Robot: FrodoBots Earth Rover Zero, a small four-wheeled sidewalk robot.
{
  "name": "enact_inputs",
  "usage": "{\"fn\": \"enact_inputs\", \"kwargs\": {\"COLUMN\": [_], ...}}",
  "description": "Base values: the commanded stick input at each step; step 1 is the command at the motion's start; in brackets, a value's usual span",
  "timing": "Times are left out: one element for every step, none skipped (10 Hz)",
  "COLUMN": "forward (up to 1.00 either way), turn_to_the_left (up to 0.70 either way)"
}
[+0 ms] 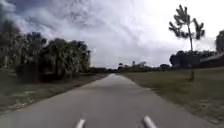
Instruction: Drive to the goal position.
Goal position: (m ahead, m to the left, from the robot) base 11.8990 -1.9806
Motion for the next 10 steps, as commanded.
{"fn": "enact_inputs", "kwargs": {"forward": [0.69,0.69,0.69,0.69,0.69,0.69,0.69,0.69,0.69,0.69], "turn_to_the_left": [0.13,0.03,0.03,0.03,0.03,0.03,0.03,0.03,0.03,0.03]}}
